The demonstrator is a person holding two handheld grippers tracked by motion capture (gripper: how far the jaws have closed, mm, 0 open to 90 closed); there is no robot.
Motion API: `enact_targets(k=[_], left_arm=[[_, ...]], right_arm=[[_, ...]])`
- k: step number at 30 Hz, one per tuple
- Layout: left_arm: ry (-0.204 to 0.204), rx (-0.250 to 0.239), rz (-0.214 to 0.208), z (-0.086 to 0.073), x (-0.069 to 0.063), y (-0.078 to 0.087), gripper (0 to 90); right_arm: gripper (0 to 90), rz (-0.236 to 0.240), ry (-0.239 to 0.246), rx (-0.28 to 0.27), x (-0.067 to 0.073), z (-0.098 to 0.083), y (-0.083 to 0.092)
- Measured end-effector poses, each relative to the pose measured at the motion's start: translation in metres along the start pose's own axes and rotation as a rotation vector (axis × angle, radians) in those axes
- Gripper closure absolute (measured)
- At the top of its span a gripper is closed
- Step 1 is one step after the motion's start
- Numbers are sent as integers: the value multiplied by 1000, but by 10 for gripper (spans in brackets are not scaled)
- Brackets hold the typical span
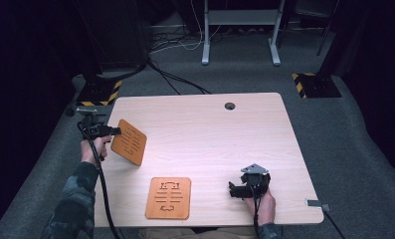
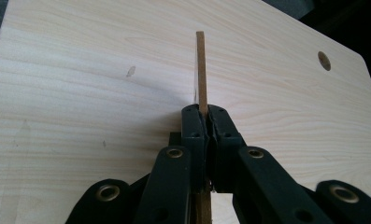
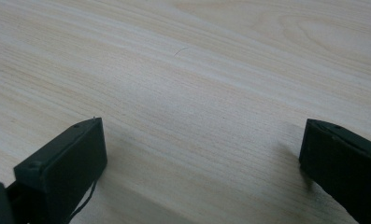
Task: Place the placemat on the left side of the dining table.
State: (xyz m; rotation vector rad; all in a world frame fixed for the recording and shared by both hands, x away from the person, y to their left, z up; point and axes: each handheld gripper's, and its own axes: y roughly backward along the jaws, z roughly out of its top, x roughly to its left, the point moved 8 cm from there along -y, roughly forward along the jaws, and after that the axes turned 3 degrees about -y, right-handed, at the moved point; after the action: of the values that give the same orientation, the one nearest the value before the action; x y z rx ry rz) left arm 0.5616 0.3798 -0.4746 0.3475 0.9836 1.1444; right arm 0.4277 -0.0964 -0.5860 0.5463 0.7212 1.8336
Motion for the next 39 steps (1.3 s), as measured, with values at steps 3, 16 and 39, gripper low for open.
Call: enact_targets(k=[3,16,39], left_arm=[[-6,4,6,1,5,0,855],[12,14,18,3,22,-1,832],[-36,48,83,2,41,-9,765]], right_arm=[[0,-1,-2,1,0,0,0],[0,-2,-2,1,0,0,0],[0,-3,-1,0,-1,0,0]])
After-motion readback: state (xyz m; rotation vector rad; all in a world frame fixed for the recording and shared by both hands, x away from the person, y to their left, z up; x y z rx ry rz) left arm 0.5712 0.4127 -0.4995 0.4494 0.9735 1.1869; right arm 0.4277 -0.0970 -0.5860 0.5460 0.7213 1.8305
